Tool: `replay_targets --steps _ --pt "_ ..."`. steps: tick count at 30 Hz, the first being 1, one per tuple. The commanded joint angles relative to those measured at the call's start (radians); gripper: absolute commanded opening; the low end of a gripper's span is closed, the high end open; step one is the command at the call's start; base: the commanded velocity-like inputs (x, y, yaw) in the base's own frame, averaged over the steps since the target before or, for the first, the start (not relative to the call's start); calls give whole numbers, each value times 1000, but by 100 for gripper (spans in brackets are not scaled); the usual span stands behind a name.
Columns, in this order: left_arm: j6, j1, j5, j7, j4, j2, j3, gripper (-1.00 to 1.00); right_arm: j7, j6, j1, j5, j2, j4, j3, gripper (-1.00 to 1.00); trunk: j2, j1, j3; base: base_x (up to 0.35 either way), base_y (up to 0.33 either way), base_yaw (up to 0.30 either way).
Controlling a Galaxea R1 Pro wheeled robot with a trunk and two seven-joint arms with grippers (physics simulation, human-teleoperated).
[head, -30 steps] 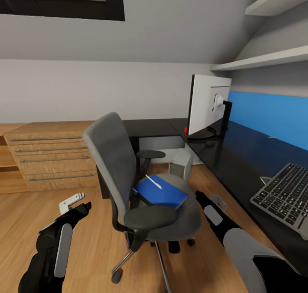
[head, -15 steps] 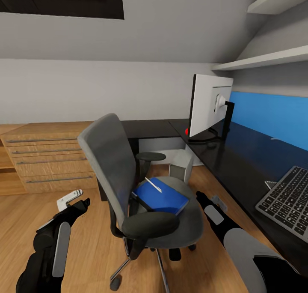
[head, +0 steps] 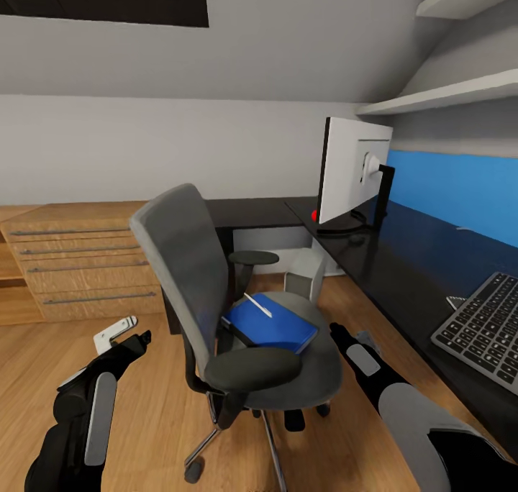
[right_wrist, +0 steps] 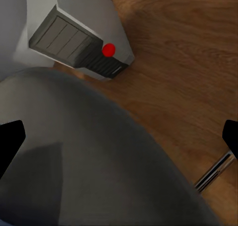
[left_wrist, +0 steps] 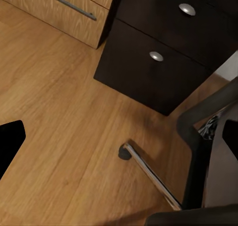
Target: In the bedroom, organize the workspace by keeping the computer under the desk, ensuring the monitor is on the desk, placing the keyboard on the desk next to the monitor, placing the mouse on the desk next to the keyboard, moving the folder from the swivel chair onto the desk next to the mouse, stacking the notebook on top of the folder with the pen on top of the notebook, and positioning the swivel chair next to the desk.
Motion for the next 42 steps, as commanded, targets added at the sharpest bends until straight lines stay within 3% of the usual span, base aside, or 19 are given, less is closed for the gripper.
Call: replay_targets --steps 1,4,16,42 --pt "4 -1 12 7 -1 -1 1 100 -2 -3 0 -8 0 -1 -2 100 -8 4 -4 0 0 0" --pt "4 -1 13 7 -1 -1 2 100 -2 -3 0 -8 0 -1 -2 100 -29 15 -14 0 0 0" --pt "4 -1 14 7 -1 1 2 100 -1 -4 0 -8 2 -4 -1 100 -29 15 -14 0 0 31" --pt "2 -1 13 7 -1 2 3 100 3 -6 0 -5 6 -1 3 100 -29 15 -14 0 0 270"
